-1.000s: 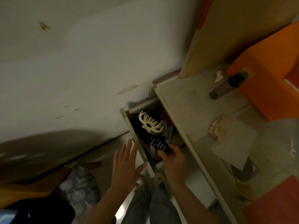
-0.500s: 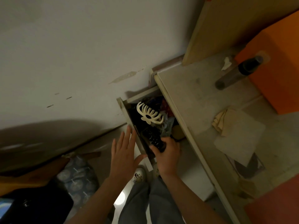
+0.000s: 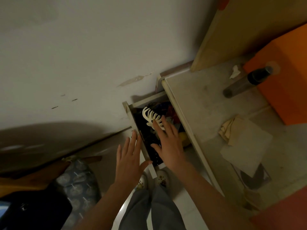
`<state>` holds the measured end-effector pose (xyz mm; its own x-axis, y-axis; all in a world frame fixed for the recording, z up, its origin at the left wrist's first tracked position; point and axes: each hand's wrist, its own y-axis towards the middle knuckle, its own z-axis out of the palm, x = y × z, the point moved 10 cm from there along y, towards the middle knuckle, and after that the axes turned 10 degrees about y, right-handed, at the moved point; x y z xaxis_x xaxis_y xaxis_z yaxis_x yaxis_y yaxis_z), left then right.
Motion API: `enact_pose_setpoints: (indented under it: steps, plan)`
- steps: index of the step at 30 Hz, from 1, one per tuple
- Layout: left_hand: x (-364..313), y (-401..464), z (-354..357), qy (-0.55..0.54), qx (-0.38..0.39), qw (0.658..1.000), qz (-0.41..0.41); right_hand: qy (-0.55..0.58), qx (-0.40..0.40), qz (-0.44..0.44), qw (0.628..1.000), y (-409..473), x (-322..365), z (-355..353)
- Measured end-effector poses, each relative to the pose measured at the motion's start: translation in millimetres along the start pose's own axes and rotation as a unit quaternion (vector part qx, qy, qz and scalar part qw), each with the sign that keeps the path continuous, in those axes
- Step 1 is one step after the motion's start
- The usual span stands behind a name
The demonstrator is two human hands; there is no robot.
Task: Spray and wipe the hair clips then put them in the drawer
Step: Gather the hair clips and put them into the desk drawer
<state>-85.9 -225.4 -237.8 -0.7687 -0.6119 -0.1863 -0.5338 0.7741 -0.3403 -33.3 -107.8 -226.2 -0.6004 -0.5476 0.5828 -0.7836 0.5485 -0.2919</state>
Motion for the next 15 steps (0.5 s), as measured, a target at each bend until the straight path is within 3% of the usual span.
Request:
enact_pose_setpoints:
  steps: [7, 15]
  plan:
    - [-1, -1, -3, -0.022, -0.016, 1.000, 0.004, -0.078, 0.058, -0.001, 0.995, 29, -3, 20]
    - [2, 0, 1, -0.013, -0.008, 1.000, 0.001, -0.058, 0.024, 0.040, 0.997, 35, -21, 5]
